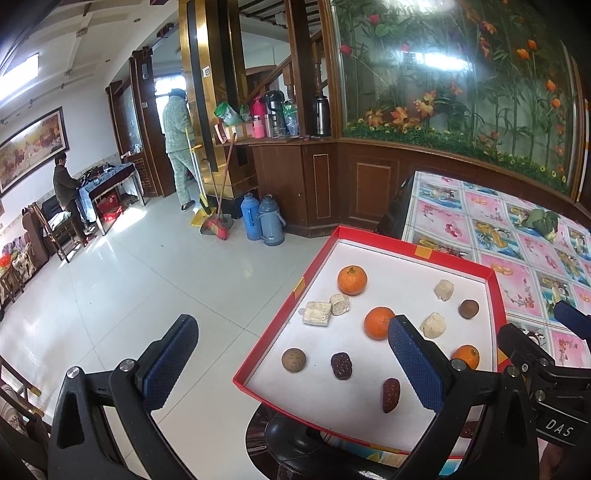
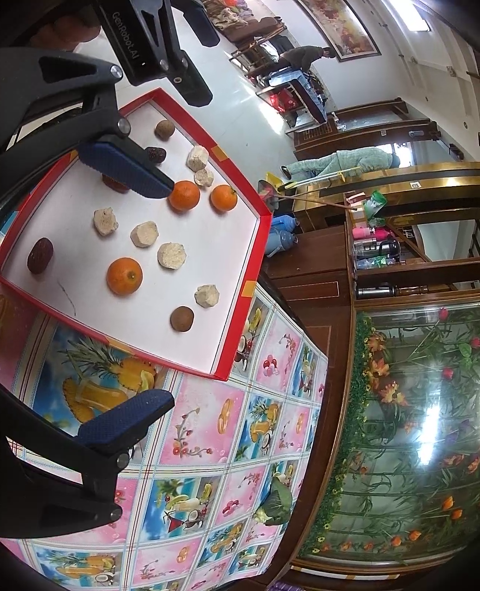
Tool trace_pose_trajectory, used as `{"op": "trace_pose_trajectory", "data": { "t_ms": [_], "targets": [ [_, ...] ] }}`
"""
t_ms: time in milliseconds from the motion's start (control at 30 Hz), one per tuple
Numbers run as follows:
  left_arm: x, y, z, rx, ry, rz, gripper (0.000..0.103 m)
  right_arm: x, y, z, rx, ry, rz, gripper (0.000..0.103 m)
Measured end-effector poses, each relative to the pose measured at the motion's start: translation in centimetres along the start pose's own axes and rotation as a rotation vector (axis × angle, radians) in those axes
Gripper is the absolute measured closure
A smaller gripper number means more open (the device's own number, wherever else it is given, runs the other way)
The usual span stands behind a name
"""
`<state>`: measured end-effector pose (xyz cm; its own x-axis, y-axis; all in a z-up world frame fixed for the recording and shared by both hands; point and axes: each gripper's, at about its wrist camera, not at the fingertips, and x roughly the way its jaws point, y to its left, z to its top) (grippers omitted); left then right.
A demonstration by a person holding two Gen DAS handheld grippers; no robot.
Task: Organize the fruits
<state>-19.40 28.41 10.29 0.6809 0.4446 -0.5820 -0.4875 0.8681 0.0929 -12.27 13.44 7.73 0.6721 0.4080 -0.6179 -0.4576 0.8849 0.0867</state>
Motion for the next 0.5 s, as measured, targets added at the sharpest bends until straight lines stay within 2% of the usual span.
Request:
{"op": "trace_pose_trajectory", "data": {
  "t_ms": [500],
  "targets": [
    [-0.02, -0.57, 0.01, 0.002, 0.002, -0.021, 0.000, 0.07, -0.50, -0.14, 0.007, -0.001, -0.004, 0.000]
  ]
}}
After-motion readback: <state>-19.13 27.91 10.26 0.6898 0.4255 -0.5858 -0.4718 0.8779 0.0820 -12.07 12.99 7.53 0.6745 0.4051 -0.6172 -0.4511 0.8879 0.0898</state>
